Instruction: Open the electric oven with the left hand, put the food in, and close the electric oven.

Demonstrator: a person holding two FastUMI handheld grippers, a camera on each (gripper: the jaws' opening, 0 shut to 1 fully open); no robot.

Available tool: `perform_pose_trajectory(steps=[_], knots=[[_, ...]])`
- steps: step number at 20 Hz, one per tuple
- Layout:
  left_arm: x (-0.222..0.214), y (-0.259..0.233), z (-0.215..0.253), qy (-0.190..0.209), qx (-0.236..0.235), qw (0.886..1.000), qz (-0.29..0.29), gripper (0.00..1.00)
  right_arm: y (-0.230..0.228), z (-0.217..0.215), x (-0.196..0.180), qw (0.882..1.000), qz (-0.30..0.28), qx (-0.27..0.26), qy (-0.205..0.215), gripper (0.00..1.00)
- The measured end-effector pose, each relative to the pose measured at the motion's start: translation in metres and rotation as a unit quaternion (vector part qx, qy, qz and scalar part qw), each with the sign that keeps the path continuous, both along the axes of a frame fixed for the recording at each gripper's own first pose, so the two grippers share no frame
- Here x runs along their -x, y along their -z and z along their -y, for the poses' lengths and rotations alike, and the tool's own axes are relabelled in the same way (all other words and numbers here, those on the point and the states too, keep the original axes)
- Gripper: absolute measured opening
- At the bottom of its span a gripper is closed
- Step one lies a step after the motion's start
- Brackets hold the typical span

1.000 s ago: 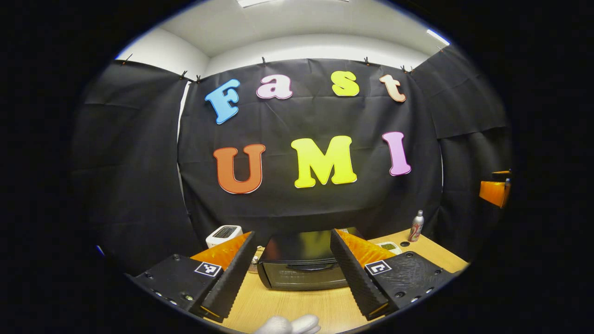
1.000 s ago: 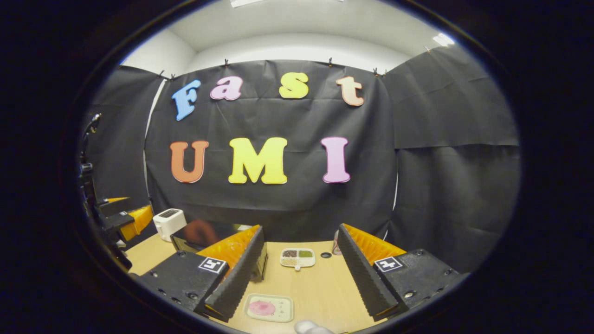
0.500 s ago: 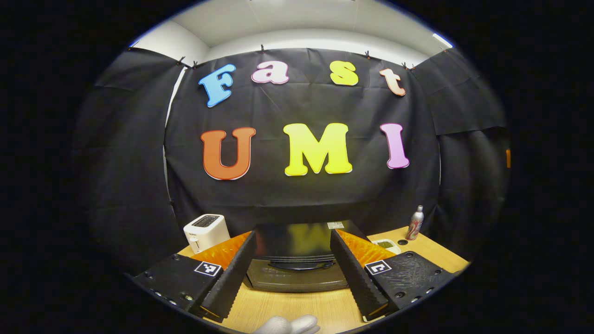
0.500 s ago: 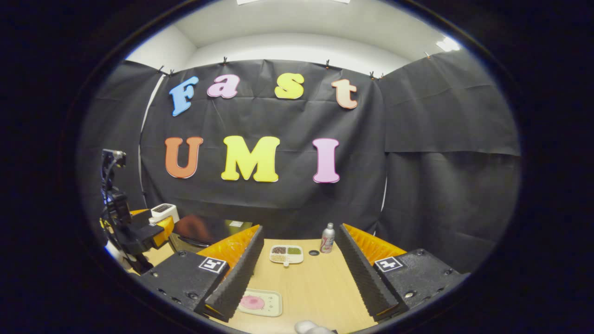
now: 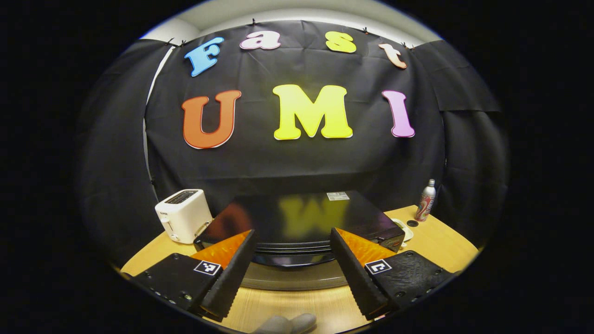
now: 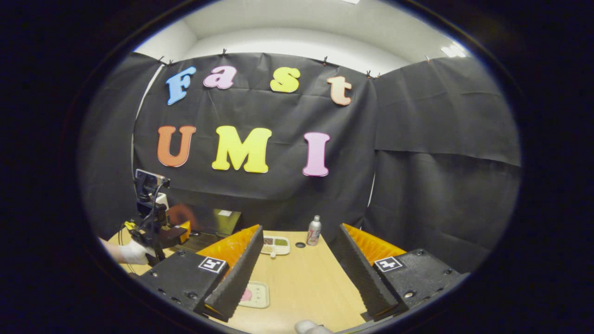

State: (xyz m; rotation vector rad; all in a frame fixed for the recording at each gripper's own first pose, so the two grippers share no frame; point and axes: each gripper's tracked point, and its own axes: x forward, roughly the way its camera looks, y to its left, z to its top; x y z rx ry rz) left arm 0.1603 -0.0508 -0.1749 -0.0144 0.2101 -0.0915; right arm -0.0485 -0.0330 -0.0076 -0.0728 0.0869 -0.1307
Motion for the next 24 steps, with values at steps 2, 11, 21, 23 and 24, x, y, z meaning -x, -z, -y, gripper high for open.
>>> perform_pose_trajectory(steps=[2, 11, 21, 23, 24], knots=[[-0.009, 0.013, 0.001, -0.001, 0.000, 1.000, -0.015, 0.97, 0.000, 0.000, -0.001, 1.000, -0.002, -0.001, 0.001, 0.96], [0.003, 0.024, 0.003, 0.012, -0.004, 1.000, -0.028, 0.98, 0.011, -0.012, -0.008, 1.000, -0.014, -0.018, -0.010, 1.00], [0.056, 0.042, 0.001, 0.014, -0.005, 0.999, -0.043, 0.98, 0.019, -0.025, -0.002, 0.999, -0.021, -0.020, -0.027, 0.97], [0.069, 0.050, 0.000, 0.015, -0.006, 0.999, -0.051, 0.98, 0.022, -0.025, -0.001, 0.999, -0.023, -0.019, -0.029, 0.97], [0.076, 0.056, -0.001, 0.015, -0.005, 0.998, -0.058, 0.98, 0.023, -0.026, 0.001, 0.999, -0.023, -0.019, -0.030, 0.97]])
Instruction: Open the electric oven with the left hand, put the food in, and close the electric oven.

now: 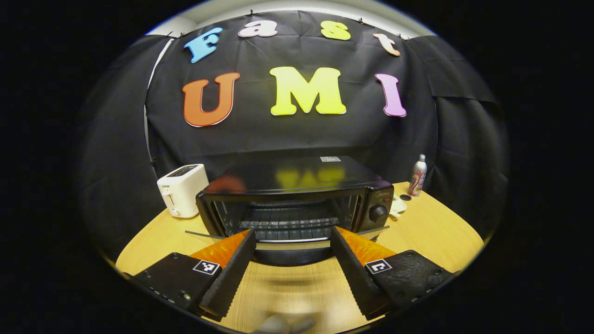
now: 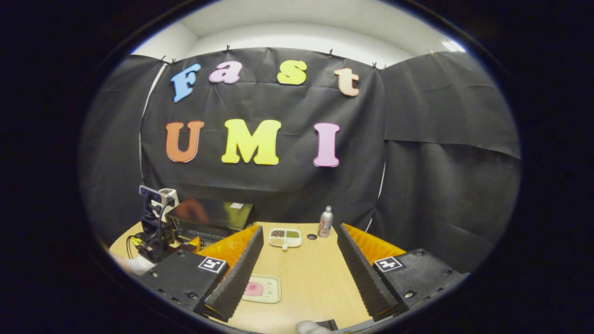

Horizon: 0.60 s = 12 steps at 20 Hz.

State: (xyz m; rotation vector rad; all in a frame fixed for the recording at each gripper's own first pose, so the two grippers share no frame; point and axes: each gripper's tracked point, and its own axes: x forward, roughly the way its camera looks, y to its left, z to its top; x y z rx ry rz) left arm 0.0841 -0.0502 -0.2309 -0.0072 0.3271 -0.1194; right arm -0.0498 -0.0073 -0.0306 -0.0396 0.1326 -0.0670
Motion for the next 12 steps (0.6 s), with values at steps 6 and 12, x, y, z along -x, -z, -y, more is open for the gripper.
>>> perform_pose_trajectory(steps=[6, 12], knots=[[0.039, 0.036, -0.003, 0.002, -0.001, 0.999, -0.037, 0.98, 0.012, -0.005, 0.003, 1.000, -0.011, 0.000, -0.007, 0.97], [0.060, 0.071, -0.004, 0.001, 0.000, 0.997, -0.077, 0.98, 0.018, 0.000, 0.011, 1.000, -0.018, 0.010, -0.003, 0.97]])
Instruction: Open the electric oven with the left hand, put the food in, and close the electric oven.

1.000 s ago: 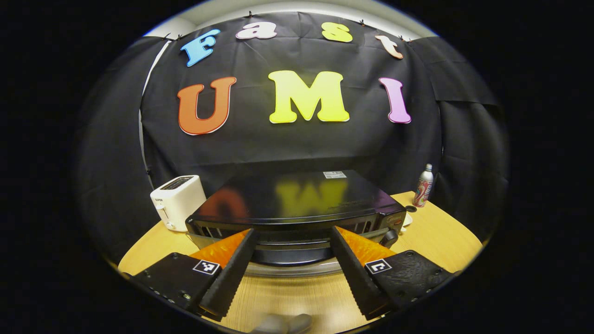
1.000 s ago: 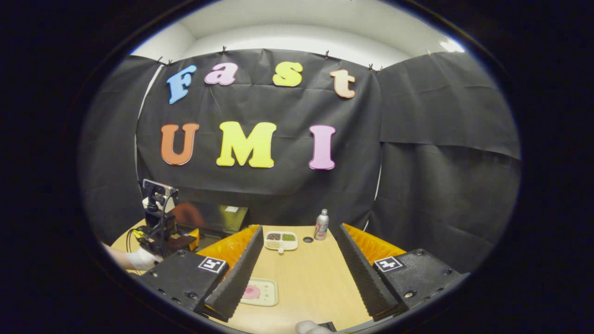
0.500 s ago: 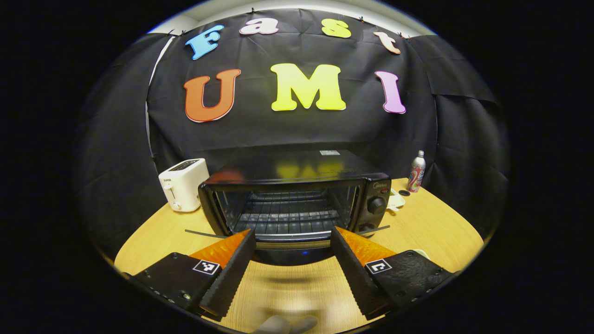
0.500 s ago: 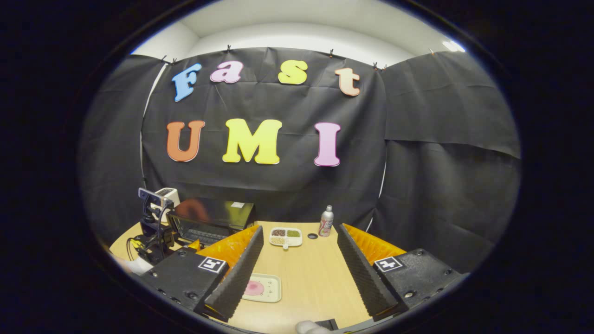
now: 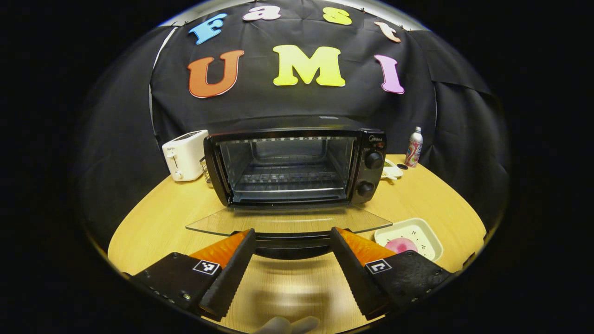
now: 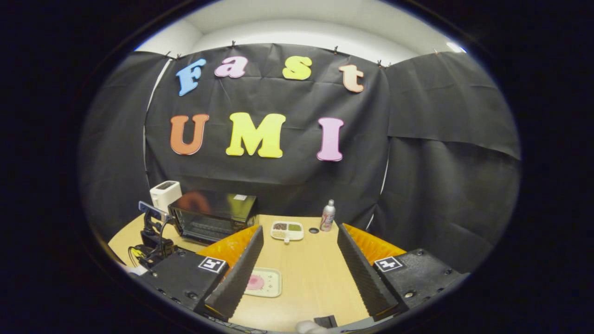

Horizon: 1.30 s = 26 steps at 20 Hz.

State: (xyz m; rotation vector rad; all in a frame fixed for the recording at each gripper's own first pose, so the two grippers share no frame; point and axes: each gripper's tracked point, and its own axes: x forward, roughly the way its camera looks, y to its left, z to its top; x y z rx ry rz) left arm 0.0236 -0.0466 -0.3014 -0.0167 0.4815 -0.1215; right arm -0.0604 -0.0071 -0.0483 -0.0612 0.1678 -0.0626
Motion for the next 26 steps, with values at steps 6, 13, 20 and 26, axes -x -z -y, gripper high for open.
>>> perform_pose_trajectory(steps=[6, 13, 20, 26], knots=[[0.014, 0.032, 0.003, -0.003, 0.005, 0.999, -0.044, 0.97, 0.011, 0.007, 0.005, 1.000, -0.012, 0.002, 0.011, 0.97], [0.021, 0.069, 0.005, -0.007, 0.011, 0.995, -0.098, 0.97, 0.028, 0.009, 0.009, 0.999, -0.031, 0.003, 0.020, 0.96], [0.021, 0.066, 0.005, -0.001, 0.007, 0.996, -0.094, 0.96, 0.064, 0.007, 0.007, 0.998, -0.066, 0.008, 0.021, 0.98], [0.023, 0.031, -0.010, -0.005, 0.029, 0.998, -0.059, 0.96, 0.112, -0.001, -0.006, 0.993, -0.121, 0.005, 0.002, 0.99]])
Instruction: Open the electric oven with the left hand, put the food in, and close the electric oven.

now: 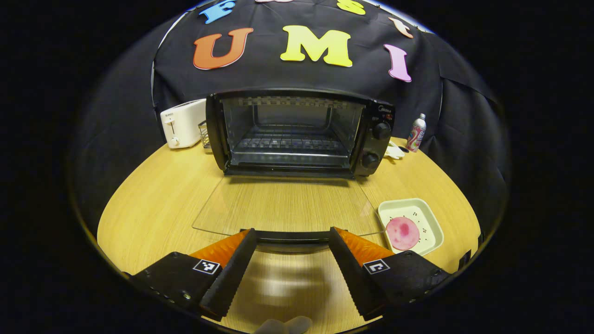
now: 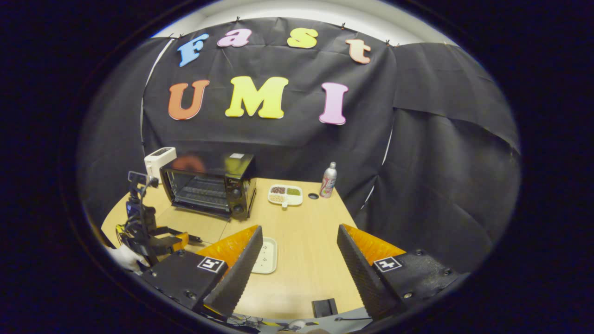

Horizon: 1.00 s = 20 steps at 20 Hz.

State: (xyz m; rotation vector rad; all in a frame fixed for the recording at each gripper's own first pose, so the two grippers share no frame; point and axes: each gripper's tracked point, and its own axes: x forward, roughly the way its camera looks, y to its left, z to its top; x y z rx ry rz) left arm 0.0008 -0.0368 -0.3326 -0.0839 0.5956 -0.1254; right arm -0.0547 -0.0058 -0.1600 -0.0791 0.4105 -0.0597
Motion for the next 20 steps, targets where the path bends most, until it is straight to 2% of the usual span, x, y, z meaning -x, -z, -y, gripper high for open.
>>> perform_pose_trajectory(steps=[3, 5, 7, 9, 12, 15, 20], knots=[[0.006, -0.033, -0.010, -0.009, 0.007, 1.000, 0.028, 0.96, 0.034, -0.004, -0.012, 0.999, -0.038, -0.018, -0.013, 0.97], [0.013, -0.057, -0.016, -0.012, 0.008, 0.999, 0.050, 0.96, 0.062, -0.007, -0.024, 0.997, -0.066, -0.026, -0.021, 0.92], [0.021, -0.085, -0.018, -0.011, 0.006, 0.997, 0.075, 0.96, 0.092, -0.010, -0.036, 0.994, -0.095, -0.042, -0.029, 0.87], [0.028, -0.116, -0.023, -0.010, -0.004, 0.995, 0.102, 0.96, 0.123, -0.014, -0.045, 0.988, -0.130, -0.069, -0.038, 0.85], [0.040, -0.161, -0.023, -0.009, -0.006, 0.990, 0.140, 0.96, 0.171, -0.020, -0.060, 0.977, -0.180, -0.108, -0.046, 0.75], [0.051, -0.197, -0.022, -0.017, -0.002, 0.987, 0.159, 0.96, 0.208, -0.019, -0.080, 0.964, -0.220, -0.142, -0.043, 0.56], [0.062, -0.233, -0.015, -0.045, -0.003, 0.984, 0.175, 0.96, 0.240, -0.017, -0.114, 0.949, -0.267, -0.155, -0.066, 0.45]])
